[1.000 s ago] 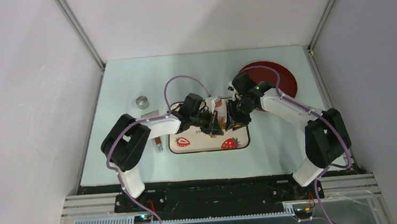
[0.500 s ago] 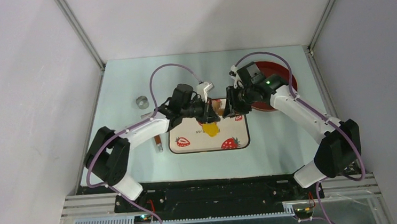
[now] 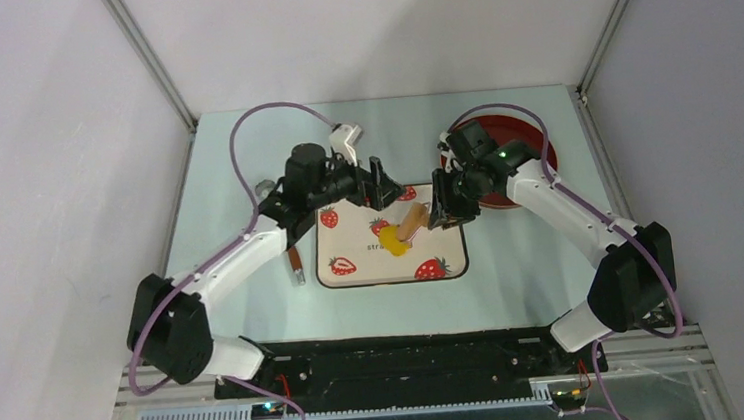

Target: Roll out the dumpling wrappers from the dough

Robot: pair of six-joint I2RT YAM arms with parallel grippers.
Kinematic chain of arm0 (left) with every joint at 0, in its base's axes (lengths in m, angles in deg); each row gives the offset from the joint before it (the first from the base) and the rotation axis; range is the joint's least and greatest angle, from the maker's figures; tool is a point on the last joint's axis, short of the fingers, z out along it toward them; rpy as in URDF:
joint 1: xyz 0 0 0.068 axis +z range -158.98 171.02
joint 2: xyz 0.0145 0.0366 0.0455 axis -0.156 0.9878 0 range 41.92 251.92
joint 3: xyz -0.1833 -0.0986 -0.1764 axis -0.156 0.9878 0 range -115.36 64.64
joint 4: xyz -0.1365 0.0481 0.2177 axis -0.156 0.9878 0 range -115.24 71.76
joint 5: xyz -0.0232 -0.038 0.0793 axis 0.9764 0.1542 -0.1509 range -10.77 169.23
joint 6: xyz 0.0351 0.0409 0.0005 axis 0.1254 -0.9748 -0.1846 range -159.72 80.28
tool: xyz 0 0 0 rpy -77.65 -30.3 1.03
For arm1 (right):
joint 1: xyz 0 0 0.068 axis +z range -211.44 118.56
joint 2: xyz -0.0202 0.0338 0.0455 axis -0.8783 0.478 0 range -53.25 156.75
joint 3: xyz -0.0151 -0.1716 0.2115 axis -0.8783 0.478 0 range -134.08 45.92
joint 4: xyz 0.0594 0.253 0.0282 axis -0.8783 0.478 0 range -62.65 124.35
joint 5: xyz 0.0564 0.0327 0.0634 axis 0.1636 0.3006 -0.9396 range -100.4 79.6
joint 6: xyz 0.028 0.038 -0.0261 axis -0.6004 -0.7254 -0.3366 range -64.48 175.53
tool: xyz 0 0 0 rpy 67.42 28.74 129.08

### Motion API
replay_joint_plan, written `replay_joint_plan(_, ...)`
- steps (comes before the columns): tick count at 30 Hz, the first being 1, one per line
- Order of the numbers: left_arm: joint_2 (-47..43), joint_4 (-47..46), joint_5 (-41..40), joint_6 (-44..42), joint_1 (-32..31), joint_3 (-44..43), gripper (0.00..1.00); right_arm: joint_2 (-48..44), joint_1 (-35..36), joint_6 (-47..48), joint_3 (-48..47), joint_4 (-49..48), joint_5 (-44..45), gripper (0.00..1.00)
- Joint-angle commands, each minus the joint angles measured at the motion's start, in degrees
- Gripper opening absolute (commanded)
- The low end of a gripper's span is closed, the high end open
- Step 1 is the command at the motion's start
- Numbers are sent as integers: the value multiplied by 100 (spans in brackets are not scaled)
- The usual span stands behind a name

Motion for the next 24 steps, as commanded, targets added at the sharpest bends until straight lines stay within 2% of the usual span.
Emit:
replay_joint_plan(1, -479, -201, -336, 145, 144, 79, 100, -222, -19, -72, -99, -30, 130, 0)
replay_joint_plan(6, -1137, -210, -589, 364, 392, 333, 100, -648, -184, -70, 98, -111, 396, 0)
replay_joint_plan(12, -2011, -210, -998, 820, 724, 774, 100, -1766, -673, -236, 890, -509, 692, 0)
replay_joint_plan(18, -2940, -192, -1489, 1895, 1222, 1483, 100, -3005, -1198, -424, 1820, -674, 1024, 0)
replay_joint_plan(21, -3190, 148, -1430, 2213, 1571, 1756, 100, -3557, -1408, -544, 2136, -637, 1025, 0)
replay_joint_plan(24, -3308, 369, -849, 2360, 1957, 1902, 100, -3980, -1603, -609, 2459, -586, 1029, 0)
